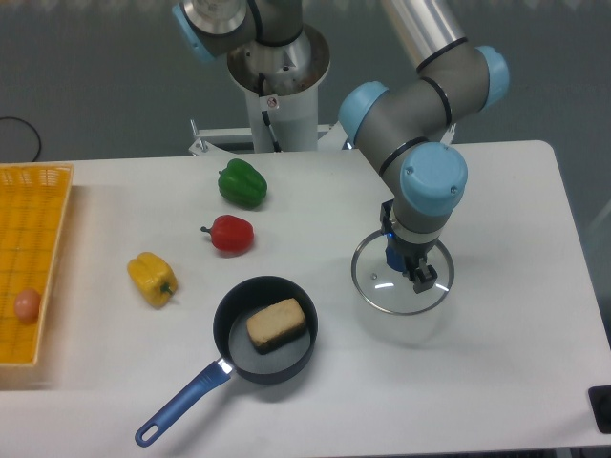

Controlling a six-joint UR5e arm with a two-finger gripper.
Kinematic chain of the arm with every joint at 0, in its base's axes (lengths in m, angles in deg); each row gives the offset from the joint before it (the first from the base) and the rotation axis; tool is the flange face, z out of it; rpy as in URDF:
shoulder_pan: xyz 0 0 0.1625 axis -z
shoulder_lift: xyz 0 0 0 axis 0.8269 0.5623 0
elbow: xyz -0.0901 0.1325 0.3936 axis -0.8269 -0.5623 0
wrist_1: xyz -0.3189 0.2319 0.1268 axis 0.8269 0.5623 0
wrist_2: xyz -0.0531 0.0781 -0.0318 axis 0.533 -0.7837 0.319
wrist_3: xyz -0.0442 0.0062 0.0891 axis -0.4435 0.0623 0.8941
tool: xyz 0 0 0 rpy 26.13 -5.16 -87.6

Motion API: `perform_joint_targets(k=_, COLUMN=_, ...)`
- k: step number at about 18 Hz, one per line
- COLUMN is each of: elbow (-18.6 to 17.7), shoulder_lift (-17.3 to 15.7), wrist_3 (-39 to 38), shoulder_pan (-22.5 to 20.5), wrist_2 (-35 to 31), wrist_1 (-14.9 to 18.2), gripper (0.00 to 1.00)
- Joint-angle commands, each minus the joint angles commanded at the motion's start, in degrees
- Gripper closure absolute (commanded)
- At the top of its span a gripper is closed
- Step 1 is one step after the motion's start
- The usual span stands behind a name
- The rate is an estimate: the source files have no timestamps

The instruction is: Close the pot lid

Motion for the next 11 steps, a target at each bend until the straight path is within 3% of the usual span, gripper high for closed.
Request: perform_joint_targets(k=11, elbow=2.0, shoulder_lift=-0.9, wrist_3=-10.6, shoulder_pan=5.3, wrist_2=3.0, wrist_1=4.1, gripper=0.4)
